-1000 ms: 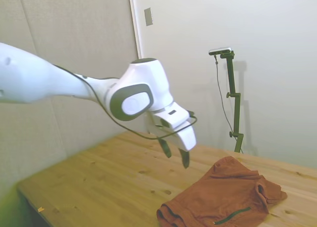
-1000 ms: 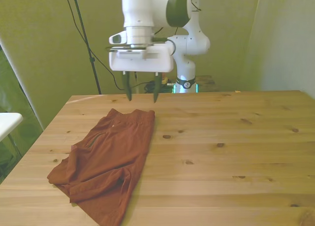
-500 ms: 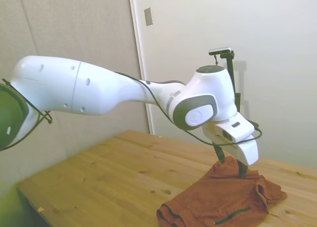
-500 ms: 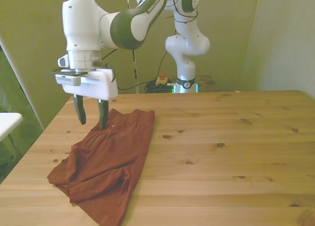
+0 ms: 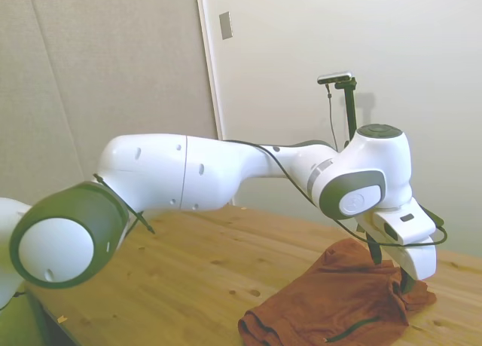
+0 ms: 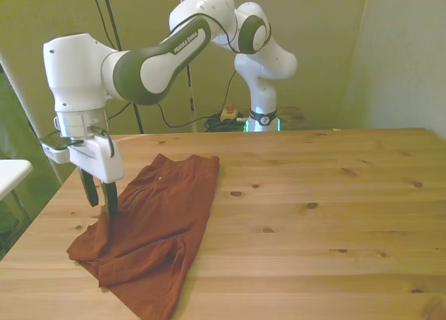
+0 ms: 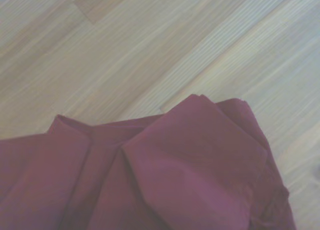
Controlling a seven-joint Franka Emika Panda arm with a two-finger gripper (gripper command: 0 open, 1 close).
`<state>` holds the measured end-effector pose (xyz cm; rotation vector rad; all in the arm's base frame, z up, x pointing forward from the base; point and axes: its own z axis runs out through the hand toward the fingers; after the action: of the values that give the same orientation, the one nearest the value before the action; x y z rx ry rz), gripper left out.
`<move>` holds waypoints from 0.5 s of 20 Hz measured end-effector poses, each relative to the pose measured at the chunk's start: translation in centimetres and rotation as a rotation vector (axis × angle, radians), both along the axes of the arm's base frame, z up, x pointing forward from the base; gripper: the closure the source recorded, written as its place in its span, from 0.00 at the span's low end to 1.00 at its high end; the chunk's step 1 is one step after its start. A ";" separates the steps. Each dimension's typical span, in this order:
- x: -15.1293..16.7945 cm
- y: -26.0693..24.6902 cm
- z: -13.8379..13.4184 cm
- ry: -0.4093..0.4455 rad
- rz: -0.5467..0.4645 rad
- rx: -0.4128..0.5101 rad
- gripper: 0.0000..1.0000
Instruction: Unfold the shorts
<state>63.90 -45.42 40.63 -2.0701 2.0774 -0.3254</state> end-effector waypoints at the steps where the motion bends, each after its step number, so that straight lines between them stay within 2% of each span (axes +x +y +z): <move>1: 0.2 -0.3 -0.3 -0.003 -0.006 0.006 0.00; 2: 0.5 -0.4 -0.7 -0.012 -0.009 0.016 0.00; 3: 0.7 -0.5 -1.0 -0.017 -0.007 0.026 1.00; 10: 1.7 -0.5 -3.3 -0.008 0.011 0.074 1.00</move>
<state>65.58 -45.90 37.32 -2.0340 2.0401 -0.2508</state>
